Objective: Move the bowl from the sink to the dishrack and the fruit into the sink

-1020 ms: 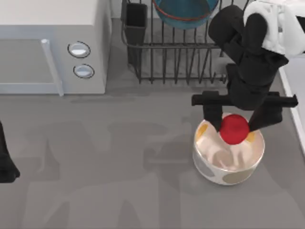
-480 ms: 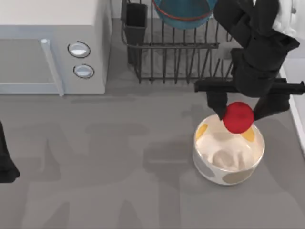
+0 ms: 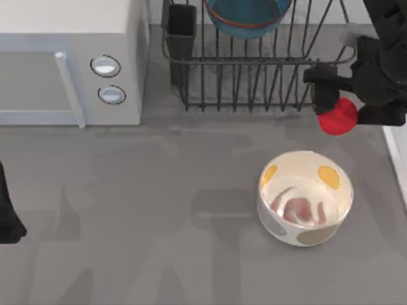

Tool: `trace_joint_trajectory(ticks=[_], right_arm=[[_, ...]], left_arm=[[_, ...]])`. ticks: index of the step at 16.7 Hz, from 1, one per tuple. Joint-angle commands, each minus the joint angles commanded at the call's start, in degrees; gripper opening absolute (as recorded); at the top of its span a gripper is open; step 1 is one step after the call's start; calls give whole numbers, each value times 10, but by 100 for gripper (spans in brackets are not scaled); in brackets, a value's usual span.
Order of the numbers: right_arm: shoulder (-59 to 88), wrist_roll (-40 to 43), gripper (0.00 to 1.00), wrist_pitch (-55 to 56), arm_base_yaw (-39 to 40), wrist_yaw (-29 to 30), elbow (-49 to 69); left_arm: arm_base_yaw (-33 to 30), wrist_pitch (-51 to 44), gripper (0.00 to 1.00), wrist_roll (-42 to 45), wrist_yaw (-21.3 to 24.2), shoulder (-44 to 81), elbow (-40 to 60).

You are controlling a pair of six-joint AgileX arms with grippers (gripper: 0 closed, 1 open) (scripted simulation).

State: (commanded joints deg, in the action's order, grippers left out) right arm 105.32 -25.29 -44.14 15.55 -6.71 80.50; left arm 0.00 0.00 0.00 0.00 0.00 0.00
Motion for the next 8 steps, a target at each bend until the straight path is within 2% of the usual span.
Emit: trace_joint_trajectory(ticks=[8], right_arm=[[-85, 112, 0, 480, -218, -107, -215]], left_arm=[[0, 0, 100, 0, 0, 0, 0]])
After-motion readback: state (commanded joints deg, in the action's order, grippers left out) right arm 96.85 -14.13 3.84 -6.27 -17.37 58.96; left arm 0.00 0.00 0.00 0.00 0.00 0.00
